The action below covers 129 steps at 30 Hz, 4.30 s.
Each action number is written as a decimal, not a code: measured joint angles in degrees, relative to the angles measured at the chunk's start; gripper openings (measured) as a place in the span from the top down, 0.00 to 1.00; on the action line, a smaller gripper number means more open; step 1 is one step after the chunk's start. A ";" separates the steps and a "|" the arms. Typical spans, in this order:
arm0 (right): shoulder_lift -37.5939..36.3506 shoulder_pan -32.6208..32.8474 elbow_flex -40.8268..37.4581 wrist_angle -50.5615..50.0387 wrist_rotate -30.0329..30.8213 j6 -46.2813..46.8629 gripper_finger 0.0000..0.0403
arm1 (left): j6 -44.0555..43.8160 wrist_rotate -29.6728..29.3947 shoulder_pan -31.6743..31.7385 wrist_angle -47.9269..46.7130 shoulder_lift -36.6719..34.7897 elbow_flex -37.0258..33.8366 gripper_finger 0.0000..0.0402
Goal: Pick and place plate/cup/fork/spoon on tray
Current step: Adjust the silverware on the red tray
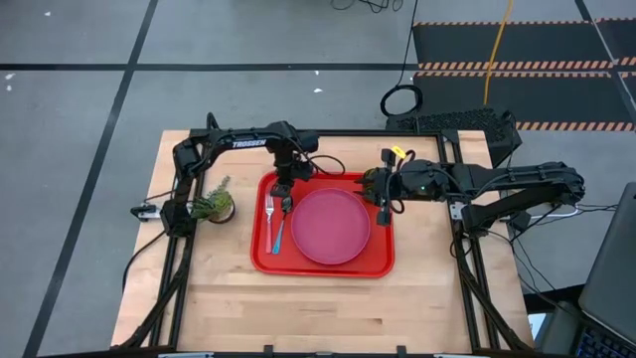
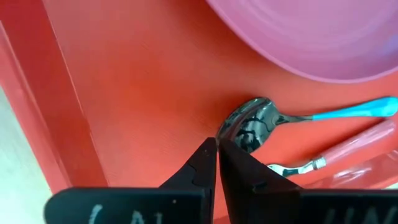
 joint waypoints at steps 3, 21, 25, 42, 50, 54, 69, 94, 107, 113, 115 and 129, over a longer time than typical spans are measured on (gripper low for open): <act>0.00 0.01 0.00 -0.02 0.00 -0.08 0.74 | -0.10 0.00 0.00 -0.23 0.00 0.00 0.95; 0.00 0.01 0.00 -0.46 0.00 0.29 0.74 | -1.11 0.00 -0.11 -0.43 0.00 0.00 0.95; 0.00 0.01 0.00 -0.46 0.00 0.29 0.74 | -1.62 0.00 -0.13 -0.24 0.00 0.00 0.95; 0.00 0.01 0.00 -0.55 -0.02 0.95 0.74 | -4.16 -1.45 -0.92 -0.21 0.00 -0.02 0.87; 0.00 0.03 0.00 -0.68 -0.02 1.17 0.74 | -4.39 -2.27 -1.10 -0.01 0.00 -0.02 0.70; 0.00 0.03 0.00 -0.72 -0.02 1.17 0.74 | -4.39 -2.25 -1.22 0.77 0.13 -0.68 0.70; 0.00 0.03 0.00 -0.83 -0.02 1.19 0.74 | -4.00 -4.22 -1.20 1.26 0.37 -3.15 0.70; 0.01 0.04 0.00 -1.74 -0.02 1.19 0.74 | -5.98 -6.56 -1.70 -1.90 0.31 -3.13 0.70; 0.01 0.03 0.00 -1.73 -0.02 1.40 0.74 | -5.73 -6.24 -3.80 -0.49 0.28 -3.28 0.70; 0.02 0.03 0.00 -1.73 -0.02 1.38 0.74 | -7.12 -6.23 -3.39 -0.30 0.28 -3.28 0.70; 0.00 0.05 0.00 -1.73 -0.02 1.38 0.74 | -7.43 -6.25 -3.17 -0.30 0.28 -3.28 0.70; 0.02 0.05 0.00 -1.73 -0.02 1.38 0.74 | -7.84 -5.80 -2.95 -0.64 0.26 -3.32 0.98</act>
